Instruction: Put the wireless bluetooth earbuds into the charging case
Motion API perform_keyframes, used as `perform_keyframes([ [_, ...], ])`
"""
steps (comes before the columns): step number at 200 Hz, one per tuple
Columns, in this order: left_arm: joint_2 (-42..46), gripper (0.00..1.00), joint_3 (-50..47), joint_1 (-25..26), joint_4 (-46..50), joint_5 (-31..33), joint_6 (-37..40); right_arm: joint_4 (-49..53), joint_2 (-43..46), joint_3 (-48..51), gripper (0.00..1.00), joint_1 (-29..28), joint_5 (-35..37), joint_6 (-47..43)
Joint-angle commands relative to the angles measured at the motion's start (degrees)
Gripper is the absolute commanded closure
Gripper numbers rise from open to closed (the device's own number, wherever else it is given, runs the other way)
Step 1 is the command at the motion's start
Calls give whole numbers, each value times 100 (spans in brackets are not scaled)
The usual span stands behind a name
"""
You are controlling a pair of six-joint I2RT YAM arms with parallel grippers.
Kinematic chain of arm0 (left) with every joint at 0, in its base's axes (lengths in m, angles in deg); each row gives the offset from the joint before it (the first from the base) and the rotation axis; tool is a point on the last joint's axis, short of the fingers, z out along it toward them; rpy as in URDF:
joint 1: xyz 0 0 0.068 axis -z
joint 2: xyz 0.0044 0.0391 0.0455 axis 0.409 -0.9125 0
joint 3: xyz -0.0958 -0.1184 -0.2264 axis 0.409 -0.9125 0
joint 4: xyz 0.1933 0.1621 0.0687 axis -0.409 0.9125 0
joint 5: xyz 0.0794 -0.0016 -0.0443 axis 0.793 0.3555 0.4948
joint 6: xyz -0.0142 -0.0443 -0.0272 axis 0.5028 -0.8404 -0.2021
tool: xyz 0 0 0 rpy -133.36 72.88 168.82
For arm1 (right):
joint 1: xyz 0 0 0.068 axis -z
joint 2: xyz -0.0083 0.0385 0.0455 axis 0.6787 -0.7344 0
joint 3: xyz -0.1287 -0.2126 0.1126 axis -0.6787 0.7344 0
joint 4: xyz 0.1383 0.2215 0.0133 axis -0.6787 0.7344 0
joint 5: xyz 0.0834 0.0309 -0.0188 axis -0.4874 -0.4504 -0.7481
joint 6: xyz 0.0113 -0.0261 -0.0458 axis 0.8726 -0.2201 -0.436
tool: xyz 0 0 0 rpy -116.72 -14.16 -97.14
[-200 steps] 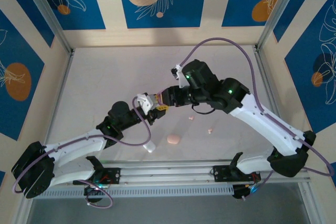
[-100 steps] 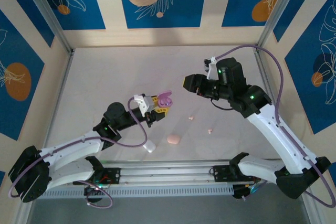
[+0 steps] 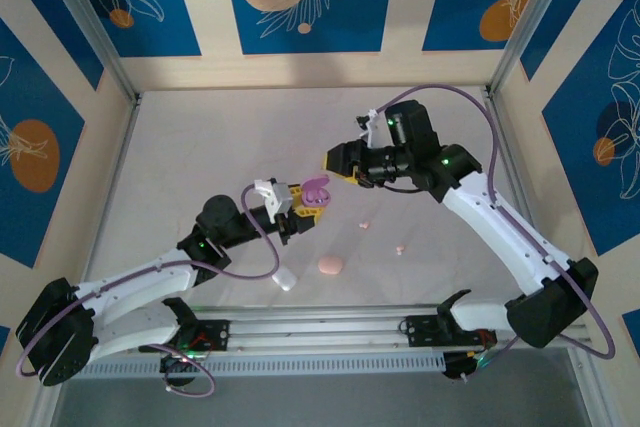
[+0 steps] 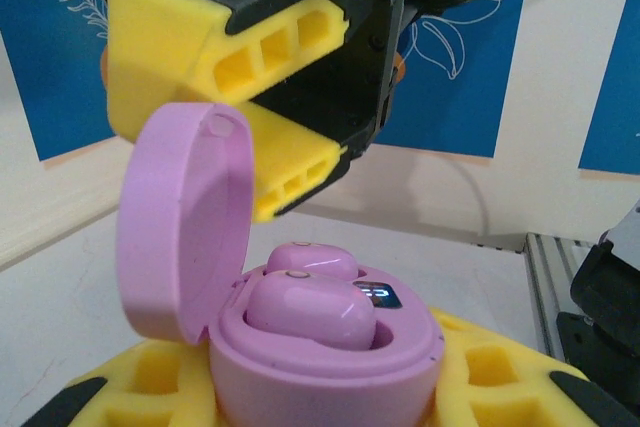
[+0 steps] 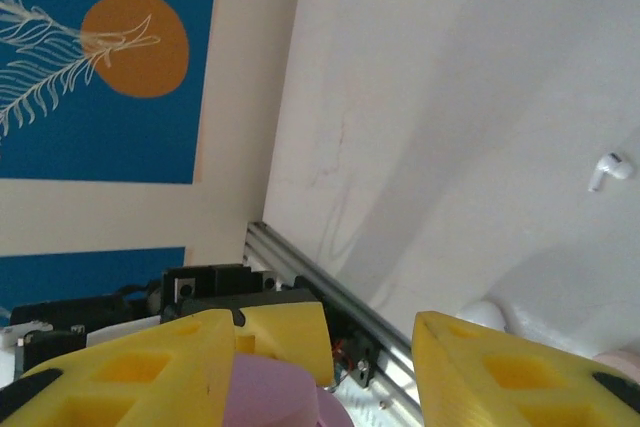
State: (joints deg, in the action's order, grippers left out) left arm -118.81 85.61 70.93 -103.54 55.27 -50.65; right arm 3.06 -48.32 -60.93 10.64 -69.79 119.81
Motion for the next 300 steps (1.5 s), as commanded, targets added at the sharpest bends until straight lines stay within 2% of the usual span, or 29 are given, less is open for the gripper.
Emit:
perform_keyframes([
  [1, 6, 71, 203, 63, -385, -104, -117, 141, -7, -177, 49, -111, -440, -226],
  [87, 28, 71, 210, 60, -478, -86, -216, 17, 326, 327, 49, -96, -584, -202],
  [140, 5, 71, 238, 60, -699, -127, -402, -1693, 756, 1436, 47, 50, -1914, 705],
  [193, -59, 71, 302, 59, -814, -155, -440, -2544, 539, 1750, 49, -104, -2670, 1240],
  [214, -25, 71, 310, 59, -823, -155, -465, -2782, 553, 1855, 55, -70, -2793, 1365],
  [265, 29, 69, 342, 60, -590, -193, -408, -2854, 577, 1914, 78, 17, -2739, 1400],
  [300, 88, 60, 400, 63, -62, 20, -213, -2913, 705, 2041, 88, 137, -2466, 1483],
])
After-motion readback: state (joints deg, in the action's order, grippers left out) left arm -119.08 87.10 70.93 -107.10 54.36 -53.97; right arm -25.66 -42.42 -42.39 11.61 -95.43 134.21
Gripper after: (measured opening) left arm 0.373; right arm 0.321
